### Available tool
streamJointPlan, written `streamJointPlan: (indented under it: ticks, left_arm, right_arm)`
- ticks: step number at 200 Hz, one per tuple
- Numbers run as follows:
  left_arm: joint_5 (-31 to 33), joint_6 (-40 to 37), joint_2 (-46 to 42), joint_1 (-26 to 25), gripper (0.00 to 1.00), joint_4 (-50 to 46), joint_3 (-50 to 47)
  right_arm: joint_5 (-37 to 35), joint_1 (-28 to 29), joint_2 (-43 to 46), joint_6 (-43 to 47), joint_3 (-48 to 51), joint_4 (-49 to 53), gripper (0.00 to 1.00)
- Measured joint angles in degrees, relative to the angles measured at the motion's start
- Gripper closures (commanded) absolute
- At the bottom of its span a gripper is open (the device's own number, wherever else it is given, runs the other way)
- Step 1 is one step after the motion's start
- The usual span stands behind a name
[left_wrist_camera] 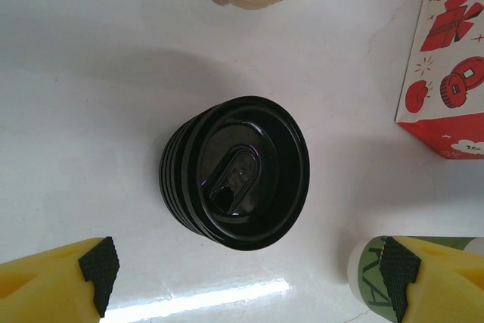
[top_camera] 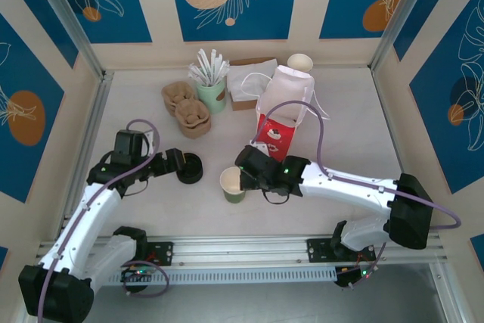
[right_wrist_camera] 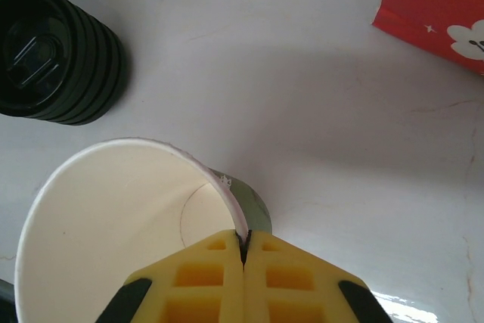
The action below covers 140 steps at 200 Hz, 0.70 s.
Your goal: Pack the takeout coffee
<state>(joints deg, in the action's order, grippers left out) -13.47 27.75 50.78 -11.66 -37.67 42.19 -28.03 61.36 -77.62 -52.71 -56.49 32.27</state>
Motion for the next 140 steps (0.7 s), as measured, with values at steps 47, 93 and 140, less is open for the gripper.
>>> streamJointPlan:
  ticks: [47,93,140]
  left_arm:
    - [0.0,0.7,2.6,-0.2,0.15,1.7,-1.3]
    - [1.6,0.7,6.1,-1.0,0.23,2.5,-1.6]
    - [3.5,0.3,9.7,-2.4,0.34,3.4,-1.6]
  right_arm:
    - [0.1,-1.1,-2.7,1.8,-0.1,-2.2,1.00]
    - [0.6,-1.7,-4.0,2.4,-0.2,-3.3,0.96]
    - [0.7,-1.8,-4.2,3.1,-0.4,-3.8,0.82]
